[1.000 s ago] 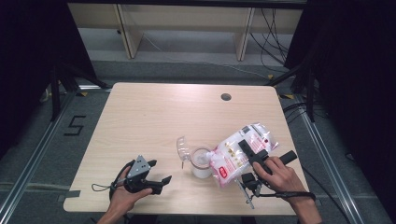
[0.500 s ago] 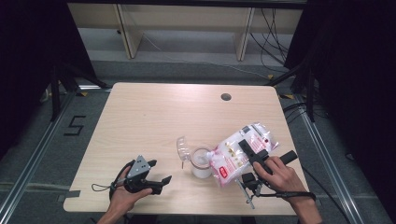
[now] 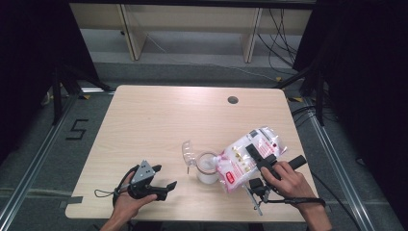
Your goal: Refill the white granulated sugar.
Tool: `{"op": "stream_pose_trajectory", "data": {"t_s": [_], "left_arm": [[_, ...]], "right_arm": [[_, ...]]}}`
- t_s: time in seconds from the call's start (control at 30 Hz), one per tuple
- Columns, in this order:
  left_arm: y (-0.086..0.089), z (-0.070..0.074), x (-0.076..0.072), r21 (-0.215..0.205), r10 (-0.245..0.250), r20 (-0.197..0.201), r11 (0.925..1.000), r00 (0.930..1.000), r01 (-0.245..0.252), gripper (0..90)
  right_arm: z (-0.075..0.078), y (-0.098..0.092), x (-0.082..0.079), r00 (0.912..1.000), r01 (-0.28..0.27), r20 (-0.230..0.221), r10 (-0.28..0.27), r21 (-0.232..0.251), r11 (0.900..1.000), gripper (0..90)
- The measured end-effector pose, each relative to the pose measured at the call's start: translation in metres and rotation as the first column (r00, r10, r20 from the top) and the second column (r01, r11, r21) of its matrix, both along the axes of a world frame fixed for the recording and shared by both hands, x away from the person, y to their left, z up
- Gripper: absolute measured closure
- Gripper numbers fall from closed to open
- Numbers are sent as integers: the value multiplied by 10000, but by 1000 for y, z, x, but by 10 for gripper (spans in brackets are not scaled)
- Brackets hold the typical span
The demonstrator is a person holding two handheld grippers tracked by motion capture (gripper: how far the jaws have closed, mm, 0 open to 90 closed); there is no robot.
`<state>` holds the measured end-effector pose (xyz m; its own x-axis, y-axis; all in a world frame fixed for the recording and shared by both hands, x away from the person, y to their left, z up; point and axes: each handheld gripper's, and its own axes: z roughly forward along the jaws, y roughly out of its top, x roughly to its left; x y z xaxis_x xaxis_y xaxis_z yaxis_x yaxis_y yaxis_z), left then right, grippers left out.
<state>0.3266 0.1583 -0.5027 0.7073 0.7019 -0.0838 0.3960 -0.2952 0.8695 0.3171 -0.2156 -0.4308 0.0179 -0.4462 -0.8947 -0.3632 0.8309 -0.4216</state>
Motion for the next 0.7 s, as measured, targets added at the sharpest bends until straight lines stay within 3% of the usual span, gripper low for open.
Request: {"op": "stream_pose_trajectory", "data": {"t_s": [0.7], "left_arm": [[0, 0, 0, -71, 33, -57, 10000, 10000, -34, 160]], "right_arm": [[3, 0, -1, 9999, 95, 42, -94, -178, 9998, 760]]}}
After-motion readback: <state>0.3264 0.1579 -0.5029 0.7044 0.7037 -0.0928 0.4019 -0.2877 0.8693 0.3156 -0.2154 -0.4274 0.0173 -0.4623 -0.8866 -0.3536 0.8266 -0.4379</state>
